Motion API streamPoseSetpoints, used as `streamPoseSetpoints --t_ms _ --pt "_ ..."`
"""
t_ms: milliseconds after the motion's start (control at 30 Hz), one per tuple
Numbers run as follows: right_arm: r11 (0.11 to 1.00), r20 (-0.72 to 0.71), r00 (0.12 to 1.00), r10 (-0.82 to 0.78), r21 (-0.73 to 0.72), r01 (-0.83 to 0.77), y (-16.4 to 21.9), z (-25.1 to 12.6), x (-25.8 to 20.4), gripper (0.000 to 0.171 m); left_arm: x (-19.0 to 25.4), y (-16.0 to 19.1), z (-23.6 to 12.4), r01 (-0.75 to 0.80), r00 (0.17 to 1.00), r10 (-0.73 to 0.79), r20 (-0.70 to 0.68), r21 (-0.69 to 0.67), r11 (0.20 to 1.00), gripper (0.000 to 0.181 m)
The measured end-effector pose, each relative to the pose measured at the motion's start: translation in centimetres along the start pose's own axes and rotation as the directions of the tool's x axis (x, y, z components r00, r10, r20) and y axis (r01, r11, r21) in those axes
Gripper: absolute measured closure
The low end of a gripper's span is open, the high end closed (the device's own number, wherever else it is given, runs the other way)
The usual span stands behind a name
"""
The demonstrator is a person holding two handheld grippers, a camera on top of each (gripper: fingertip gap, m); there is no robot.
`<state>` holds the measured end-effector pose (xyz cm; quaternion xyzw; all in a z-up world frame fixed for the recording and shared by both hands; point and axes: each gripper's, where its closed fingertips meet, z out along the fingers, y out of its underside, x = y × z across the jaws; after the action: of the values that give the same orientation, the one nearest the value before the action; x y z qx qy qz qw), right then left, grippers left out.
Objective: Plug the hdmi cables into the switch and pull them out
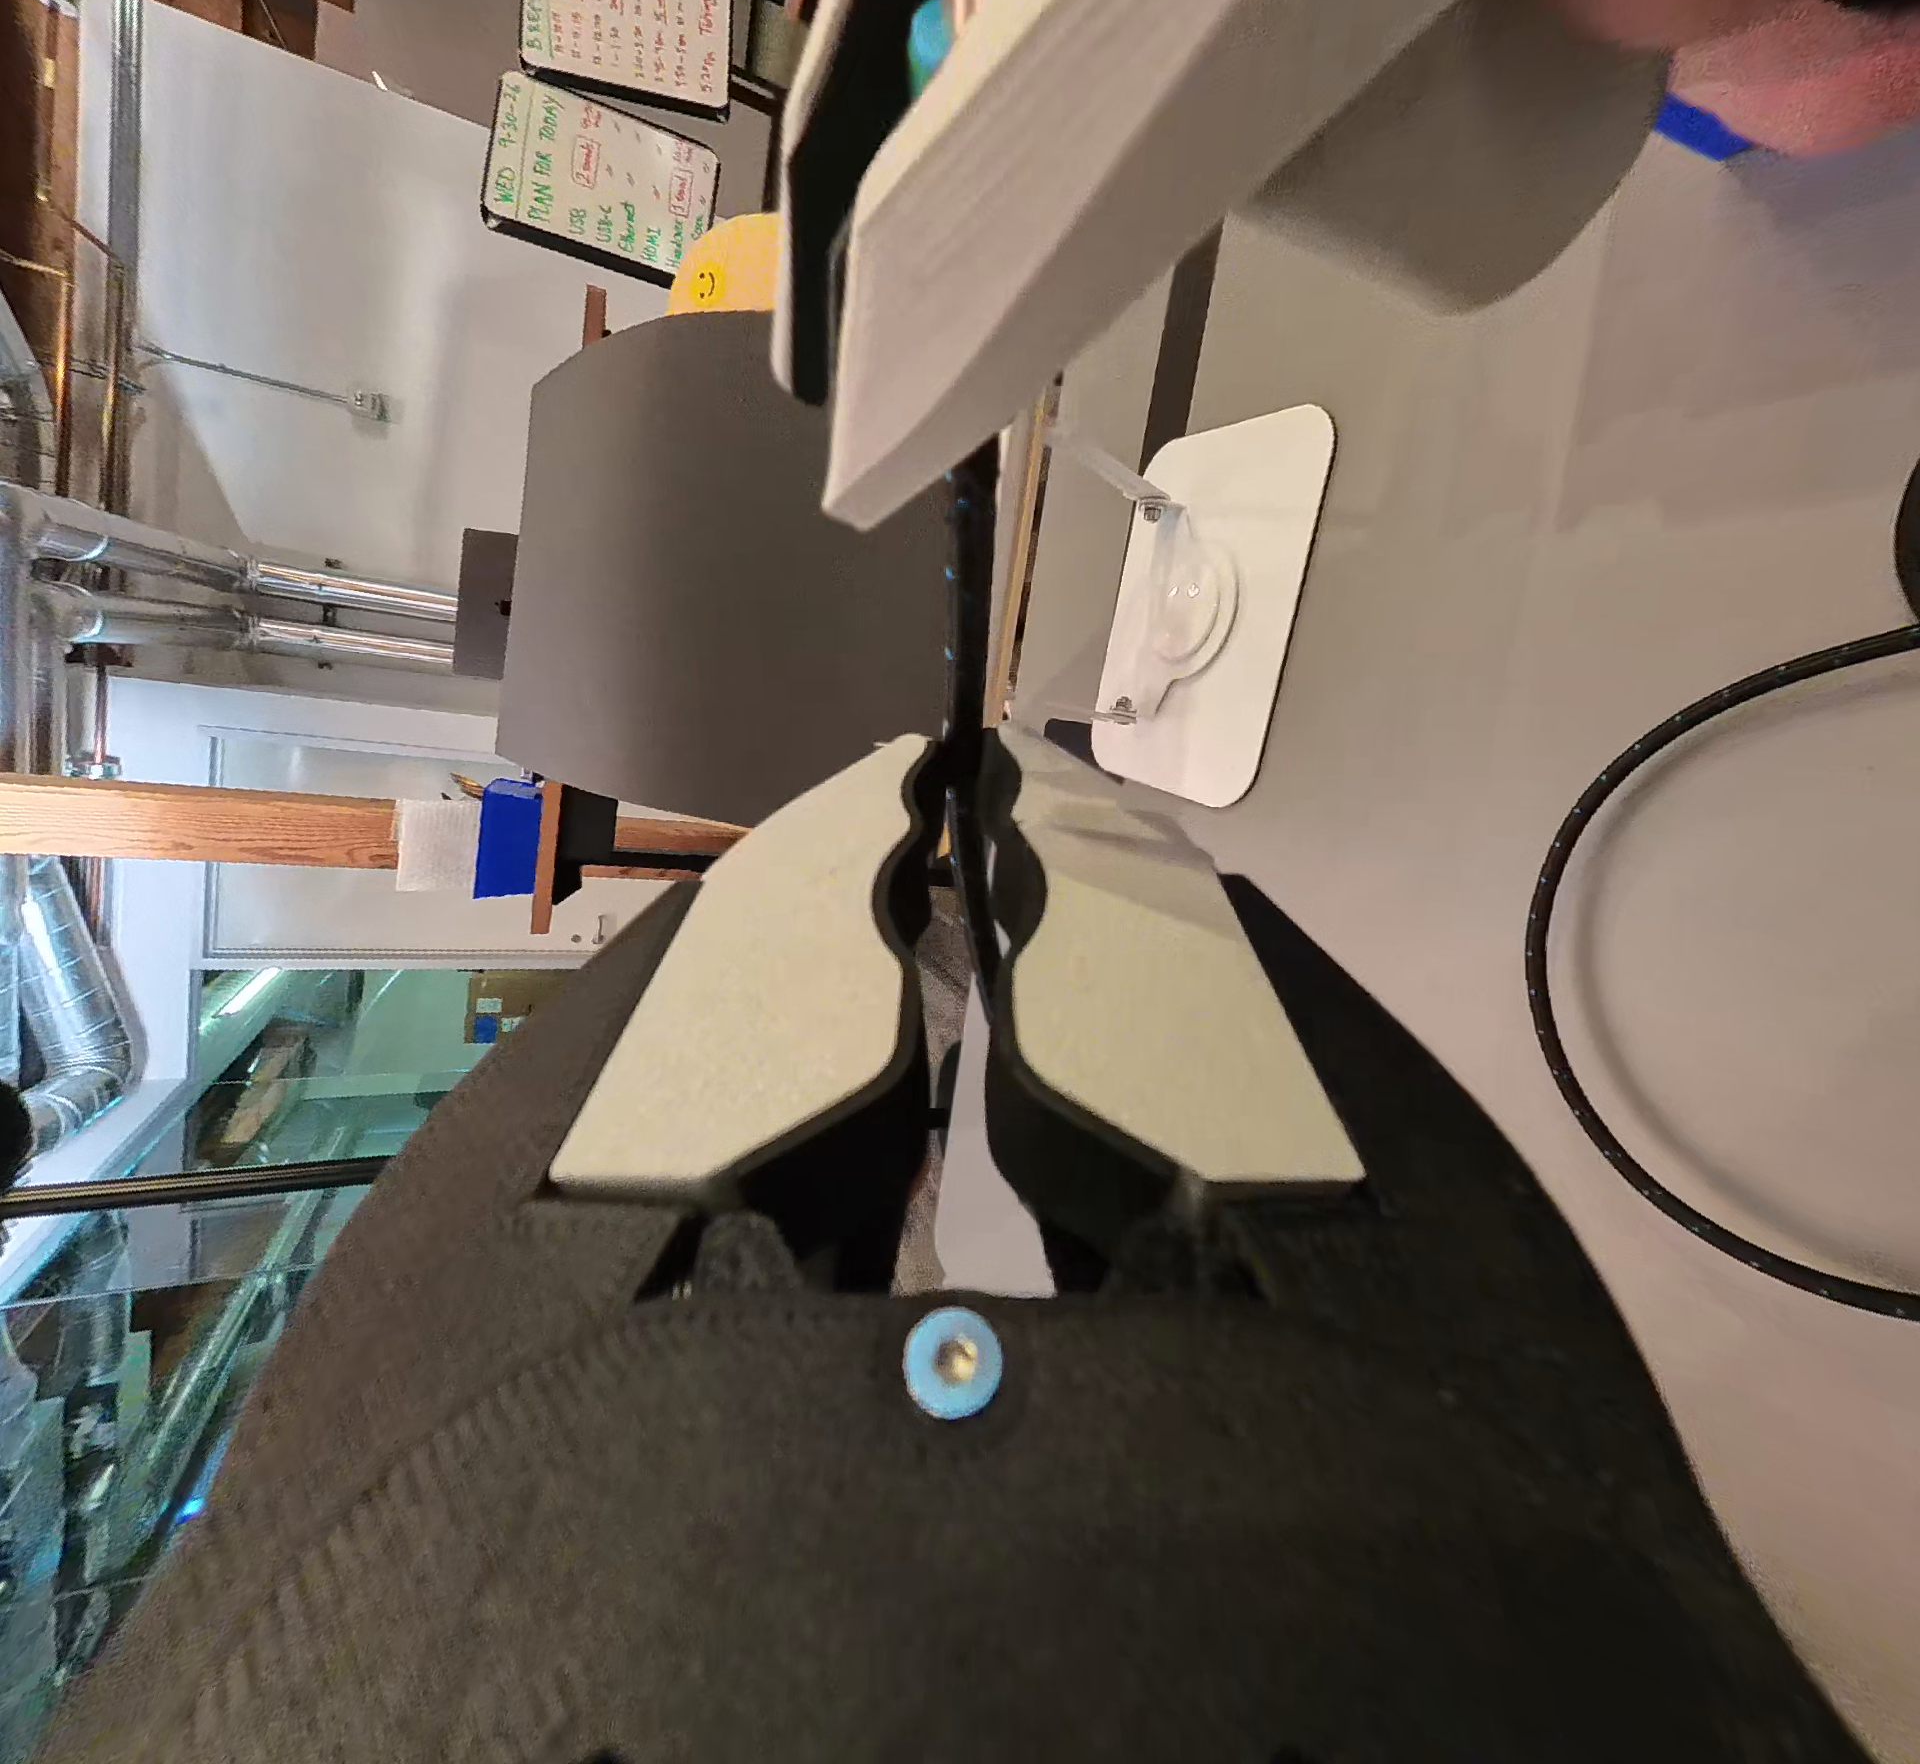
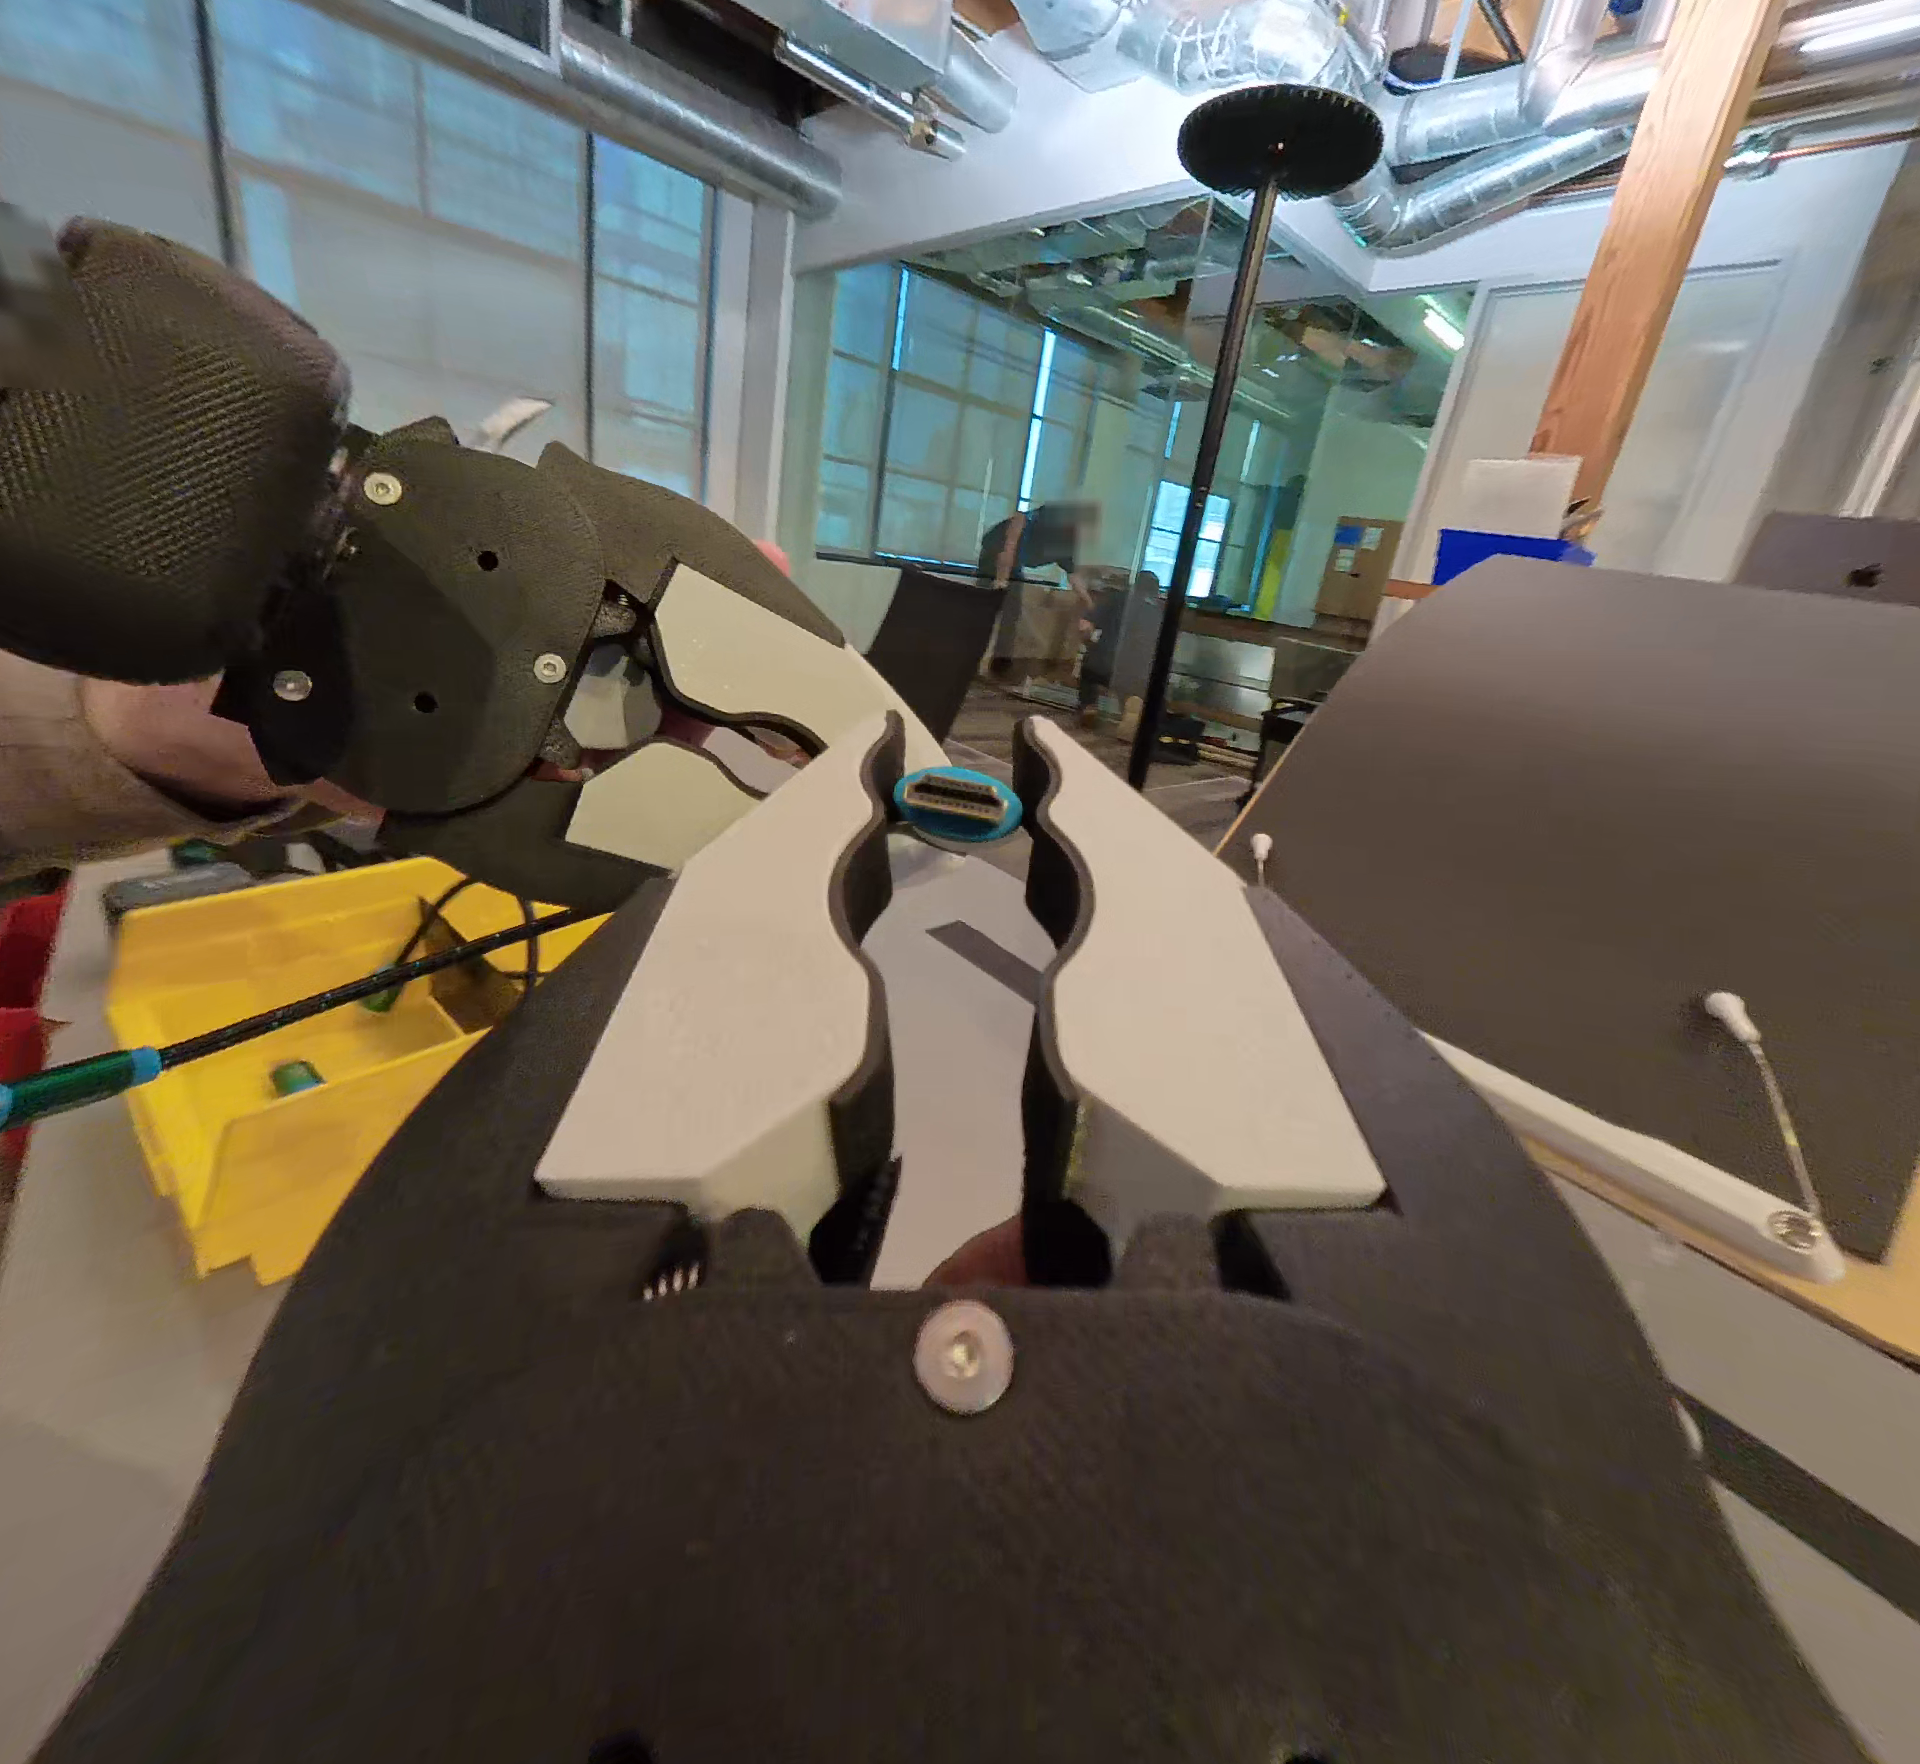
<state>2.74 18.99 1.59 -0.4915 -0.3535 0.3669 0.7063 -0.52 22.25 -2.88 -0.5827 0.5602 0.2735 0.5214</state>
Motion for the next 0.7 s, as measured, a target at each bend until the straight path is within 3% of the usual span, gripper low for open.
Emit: streamPoseSetpoints --t_ms 533,700 --pt "0.994 0.094 0.99 0.103 0.03 -0.106 0.3 -0.4 0.1 0.153 1.7 -0.3 0.2 -0.005 0.997 0.01 -0.072 0.08 0.997 0.175" --pt "0.994 0.106 0.989 0.104 0.021 -0.107 0.6 -0.4 0.0 0.154 2.4 0.0 0.1 0.012 0.994 -0.001 -0.114 0.099 0.995 0.166"
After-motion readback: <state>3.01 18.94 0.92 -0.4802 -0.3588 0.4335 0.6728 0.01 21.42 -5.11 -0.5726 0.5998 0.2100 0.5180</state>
